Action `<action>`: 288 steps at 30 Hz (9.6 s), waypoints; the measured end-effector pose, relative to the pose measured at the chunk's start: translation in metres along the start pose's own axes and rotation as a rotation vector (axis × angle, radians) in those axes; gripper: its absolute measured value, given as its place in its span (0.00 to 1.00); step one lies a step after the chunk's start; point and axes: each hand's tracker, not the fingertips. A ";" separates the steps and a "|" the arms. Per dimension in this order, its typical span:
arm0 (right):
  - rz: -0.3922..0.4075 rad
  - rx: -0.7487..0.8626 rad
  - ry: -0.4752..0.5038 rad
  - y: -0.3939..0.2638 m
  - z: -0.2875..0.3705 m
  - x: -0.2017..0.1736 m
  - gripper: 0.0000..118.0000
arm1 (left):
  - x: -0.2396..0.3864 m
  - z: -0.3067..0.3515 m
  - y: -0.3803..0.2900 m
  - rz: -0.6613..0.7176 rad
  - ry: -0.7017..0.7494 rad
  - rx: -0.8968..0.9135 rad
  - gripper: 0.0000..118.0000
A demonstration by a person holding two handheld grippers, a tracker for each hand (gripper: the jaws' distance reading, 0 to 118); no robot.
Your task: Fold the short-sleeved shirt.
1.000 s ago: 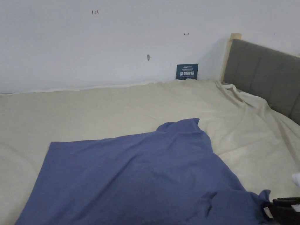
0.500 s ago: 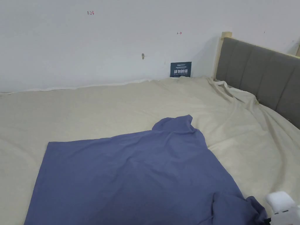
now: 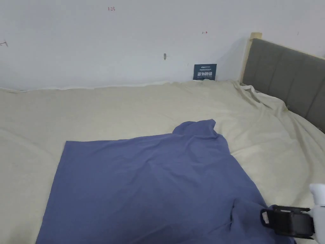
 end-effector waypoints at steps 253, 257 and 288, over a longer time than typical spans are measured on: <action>-0.197 -0.339 -0.122 0.015 -0.077 0.082 0.75 | -0.007 -0.089 -0.005 0.230 0.027 -0.281 0.37; -0.131 -0.197 -0.152 0.020 -0.049 0.081 0.93 | -0.014 -0.074 0.005 0.123 0.137 -0.266 0.94; 0.007 0.203 0.169 0.064 -0.118 -0.086 0.00 | -0.016 -0.256 0.215 0.125 0.153 -0.263 0.92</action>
